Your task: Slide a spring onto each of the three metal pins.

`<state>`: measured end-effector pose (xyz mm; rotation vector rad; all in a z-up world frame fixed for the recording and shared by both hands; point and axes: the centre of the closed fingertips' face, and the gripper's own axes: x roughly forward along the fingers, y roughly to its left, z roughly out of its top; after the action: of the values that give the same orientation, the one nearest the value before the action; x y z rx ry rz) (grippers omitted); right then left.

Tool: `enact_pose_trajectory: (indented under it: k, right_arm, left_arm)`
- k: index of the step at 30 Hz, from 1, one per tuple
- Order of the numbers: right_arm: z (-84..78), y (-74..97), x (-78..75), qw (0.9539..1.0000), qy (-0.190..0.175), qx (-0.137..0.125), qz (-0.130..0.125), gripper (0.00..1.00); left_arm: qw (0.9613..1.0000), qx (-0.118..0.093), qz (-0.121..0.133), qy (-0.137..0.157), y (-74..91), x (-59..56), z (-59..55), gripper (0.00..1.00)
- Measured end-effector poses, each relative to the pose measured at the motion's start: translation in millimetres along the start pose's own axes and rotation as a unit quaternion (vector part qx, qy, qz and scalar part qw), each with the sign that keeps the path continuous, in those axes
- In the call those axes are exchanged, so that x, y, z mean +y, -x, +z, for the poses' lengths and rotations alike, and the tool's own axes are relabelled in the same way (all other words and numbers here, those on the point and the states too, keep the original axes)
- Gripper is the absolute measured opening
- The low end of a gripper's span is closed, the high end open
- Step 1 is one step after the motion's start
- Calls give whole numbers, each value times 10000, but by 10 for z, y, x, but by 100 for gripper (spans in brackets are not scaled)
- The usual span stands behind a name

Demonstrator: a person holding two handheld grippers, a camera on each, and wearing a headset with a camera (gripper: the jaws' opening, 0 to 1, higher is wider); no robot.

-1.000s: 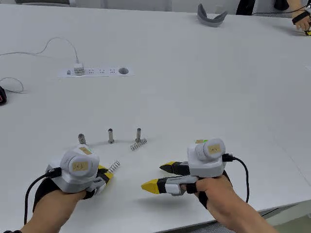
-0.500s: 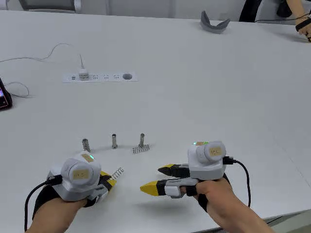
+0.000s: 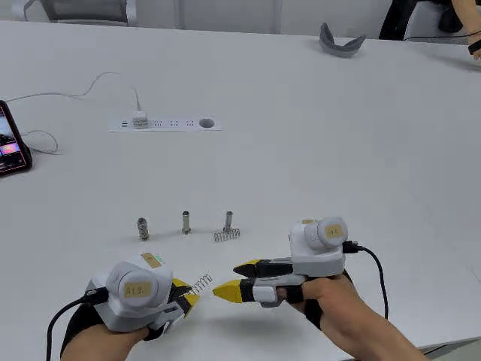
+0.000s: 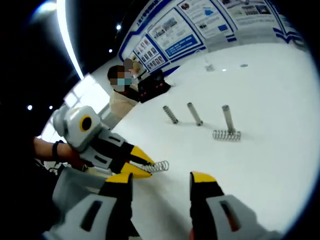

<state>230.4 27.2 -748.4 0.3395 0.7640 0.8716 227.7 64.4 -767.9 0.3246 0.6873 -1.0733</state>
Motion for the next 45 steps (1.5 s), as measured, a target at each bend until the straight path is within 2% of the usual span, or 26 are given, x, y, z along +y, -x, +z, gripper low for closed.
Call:
enact_pose_trajectory:
  k: [12, 16, 26, 33, 36, 45]
  right_arm:
    - [57, -80, 163, 9984, -330, -110, 440, 32]
    - [94, -100, 230, 9972, -381, -248, 595, 25]
    - [143, -55, 241, 9968, -390, -331, 613, 18]
    - [212, 2, 245, 9970, -259, -327, 657, 15]
    - [265, 40, 291, 9970, -145, -316, 698, 13]
    - [371, 98, 371, 9967, 449, -22, 676, 12]
  left_arm:
    - [9992, -170, -187, -299, 129, -124, 170, 10]
    - [9986, -210, -226, -440, 144, -146, 221, 10]
    - [9979, -238, -278, -540, 164, -147, 264, 10]
    - [9970, -274, -348, -627, 132, -171, 307, 10]
    - [9964, -307, -412, -678, 128, -175, 349, 10]
    - [9938, -422, -593, -841, 136, -194, 482, 10]
